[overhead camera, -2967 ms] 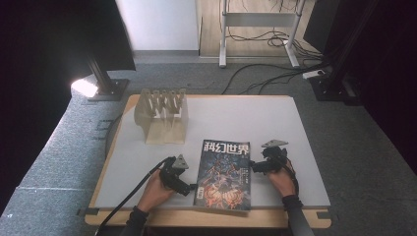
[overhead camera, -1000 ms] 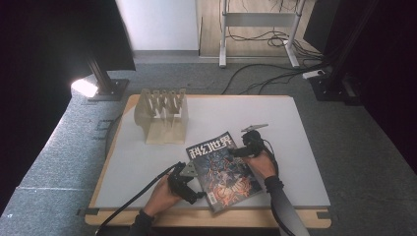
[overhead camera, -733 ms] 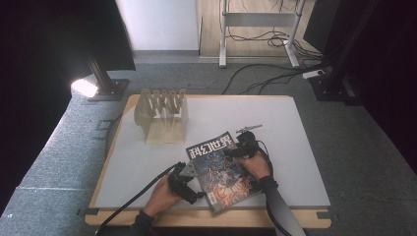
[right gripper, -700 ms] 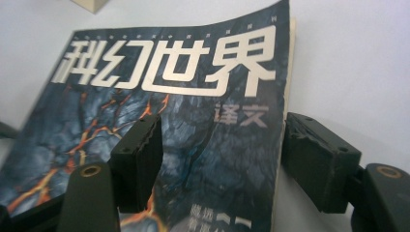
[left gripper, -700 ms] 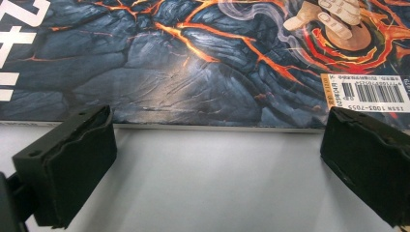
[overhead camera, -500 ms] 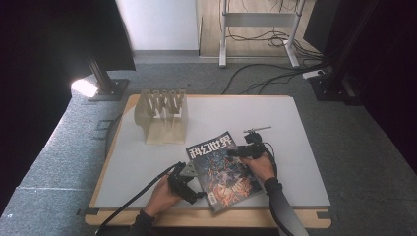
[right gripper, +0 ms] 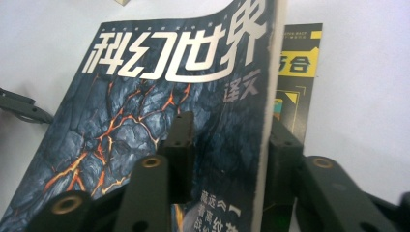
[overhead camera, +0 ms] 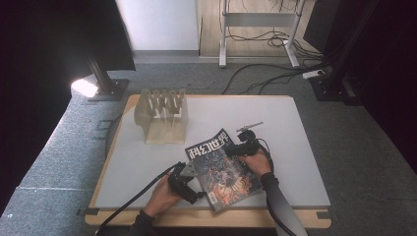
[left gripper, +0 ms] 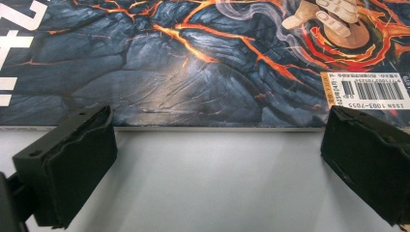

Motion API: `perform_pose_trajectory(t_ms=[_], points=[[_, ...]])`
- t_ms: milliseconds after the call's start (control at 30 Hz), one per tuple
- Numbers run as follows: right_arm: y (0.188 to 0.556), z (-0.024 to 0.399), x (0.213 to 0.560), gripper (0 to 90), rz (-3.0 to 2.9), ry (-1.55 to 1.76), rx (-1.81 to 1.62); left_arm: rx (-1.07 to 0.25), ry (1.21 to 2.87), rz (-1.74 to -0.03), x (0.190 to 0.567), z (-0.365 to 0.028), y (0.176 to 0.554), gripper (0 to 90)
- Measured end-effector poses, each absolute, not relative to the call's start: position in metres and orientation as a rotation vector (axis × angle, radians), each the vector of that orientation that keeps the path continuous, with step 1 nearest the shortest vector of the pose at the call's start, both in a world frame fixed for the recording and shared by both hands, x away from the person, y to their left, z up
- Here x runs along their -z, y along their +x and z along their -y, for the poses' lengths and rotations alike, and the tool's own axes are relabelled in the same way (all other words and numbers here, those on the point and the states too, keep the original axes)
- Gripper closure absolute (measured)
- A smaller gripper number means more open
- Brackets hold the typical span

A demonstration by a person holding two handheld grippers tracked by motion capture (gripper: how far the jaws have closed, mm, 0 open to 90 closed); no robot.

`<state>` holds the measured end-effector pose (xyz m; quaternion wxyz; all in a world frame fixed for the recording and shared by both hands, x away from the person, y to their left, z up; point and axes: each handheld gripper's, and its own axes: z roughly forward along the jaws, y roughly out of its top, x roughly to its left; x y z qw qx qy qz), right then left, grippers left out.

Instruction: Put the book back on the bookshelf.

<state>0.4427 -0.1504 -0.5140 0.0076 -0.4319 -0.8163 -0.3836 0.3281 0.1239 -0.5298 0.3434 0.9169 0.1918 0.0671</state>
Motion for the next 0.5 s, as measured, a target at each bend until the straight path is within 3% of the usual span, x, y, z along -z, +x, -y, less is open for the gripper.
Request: perform_pose_trajectory(t_ms=[33, 100, 500], points=[[0.44, 0.153, 0.509, 76.0, 2.541, -1.313, 1.238, -0.174, 2.382, -0.498, 0.53, -0.124, 0.328, 0.0], [0.436, 0.153, 0.501, 80.4, 2.551, -1.271, 1.258, -0.173, 2.381, -0.499, 0.53, -0.124, 0.328, 0.0], [0.414, 0.134, 0.46, 81.5, 2.741, -1.129, 1.248, -0.171, 2.378, -0.533, 0.529, -0.124, 0.327, 0.0]])
